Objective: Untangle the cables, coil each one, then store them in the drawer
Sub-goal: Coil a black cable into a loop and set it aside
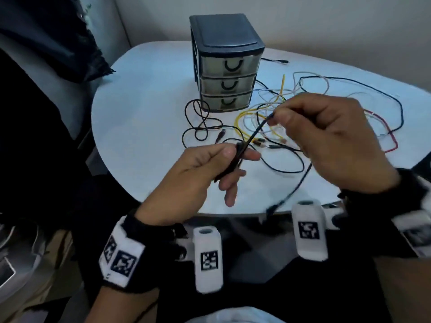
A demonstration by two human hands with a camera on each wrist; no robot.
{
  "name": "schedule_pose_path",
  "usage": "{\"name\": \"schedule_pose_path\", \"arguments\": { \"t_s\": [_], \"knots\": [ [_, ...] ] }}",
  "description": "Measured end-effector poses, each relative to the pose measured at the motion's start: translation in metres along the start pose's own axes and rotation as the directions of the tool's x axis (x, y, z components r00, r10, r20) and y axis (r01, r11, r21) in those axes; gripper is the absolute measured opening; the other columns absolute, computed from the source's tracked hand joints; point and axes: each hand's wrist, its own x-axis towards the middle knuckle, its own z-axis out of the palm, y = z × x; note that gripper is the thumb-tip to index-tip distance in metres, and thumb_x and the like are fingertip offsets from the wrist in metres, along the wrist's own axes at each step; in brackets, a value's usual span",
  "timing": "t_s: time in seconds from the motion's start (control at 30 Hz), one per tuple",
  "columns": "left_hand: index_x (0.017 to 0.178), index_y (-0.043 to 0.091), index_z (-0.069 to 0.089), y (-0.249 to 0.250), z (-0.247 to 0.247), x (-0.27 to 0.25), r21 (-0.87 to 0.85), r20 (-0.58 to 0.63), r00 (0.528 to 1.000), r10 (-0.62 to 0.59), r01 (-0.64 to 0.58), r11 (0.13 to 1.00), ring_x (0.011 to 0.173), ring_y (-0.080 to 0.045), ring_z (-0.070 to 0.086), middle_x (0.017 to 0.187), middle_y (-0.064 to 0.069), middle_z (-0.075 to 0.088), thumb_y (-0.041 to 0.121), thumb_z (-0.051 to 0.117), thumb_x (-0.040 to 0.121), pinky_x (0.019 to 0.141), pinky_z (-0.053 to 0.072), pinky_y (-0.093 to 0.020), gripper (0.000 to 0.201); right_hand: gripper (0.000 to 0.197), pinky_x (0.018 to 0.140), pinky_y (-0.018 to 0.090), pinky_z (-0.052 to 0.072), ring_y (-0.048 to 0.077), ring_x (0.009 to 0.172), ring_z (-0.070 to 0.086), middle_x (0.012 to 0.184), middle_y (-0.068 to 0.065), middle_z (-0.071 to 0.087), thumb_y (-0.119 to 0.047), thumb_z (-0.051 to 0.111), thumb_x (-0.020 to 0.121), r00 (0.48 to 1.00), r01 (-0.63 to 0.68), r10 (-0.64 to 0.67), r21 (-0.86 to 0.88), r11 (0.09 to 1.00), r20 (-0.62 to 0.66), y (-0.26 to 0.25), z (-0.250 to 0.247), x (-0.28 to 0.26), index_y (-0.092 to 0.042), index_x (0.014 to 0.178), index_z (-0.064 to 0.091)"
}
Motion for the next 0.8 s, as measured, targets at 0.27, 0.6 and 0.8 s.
{"name": "schedule_pose_path", "arguments": {
  "t_s": [0.27,0.6,0.8],
  "knots": [
    [0.124,-0.004,0.053,0.027,-0.022,0.012,-0.468,-0.254,0.933,0.256,-0.351,0.811,0.061,-0.007,0.057,0.062,0.009,0.05,0.021,0.029,0.105,0.099,0.047,-0.026,0.04,0.021,0.053,0.023,0.033,0.006,0.052,0.039,0.055,-0.011,0.048,-0.028,0.052,0.097,0.917,-0.115,0.13,-0.062,0.991,0.376,0.051,0.061,-0.043,-0.021,0.087,0.069],
    [0.085,0.023,0.074,-0.007,-0.002,0.008,0.259,-0.149,0.988,0.029,0.011,0.966,0.056,-0.016,0.057,0.051,0.008,0.047,0.03,0.038,0.102,0.069,0.047,-0.036,0.04,0.02,0.071,0.013,0.041,-0.002,0.075,0.055,0.075,-0.018,0.057,-0.021,0.046,0.1,0.964,0.171,-0.13,-0.169,0.971,0.23,-0.015,0.021,-0.035,-0.023,0.083,0.056],
    [0.08,0.009,0.073,0.014,0.016,0.002,-0.395,0.059,0.998,-0.011,0.033,0.918,0.032,-0.008,0.033,0.046,0.009,0.03,0.038,0.038,0.095,0.066,0.049,-0.023,0.048,0.024,0.059,0.033,0.052,0.022,0.057,0.061,0.069,0.002,0.062,-0.017,0.042,0.101,0.979,-0.202,0.166,0.445,0.872,0.119,-0.002,0.035,-0.025,-0.007,0.082,0.053]
  ]
}}
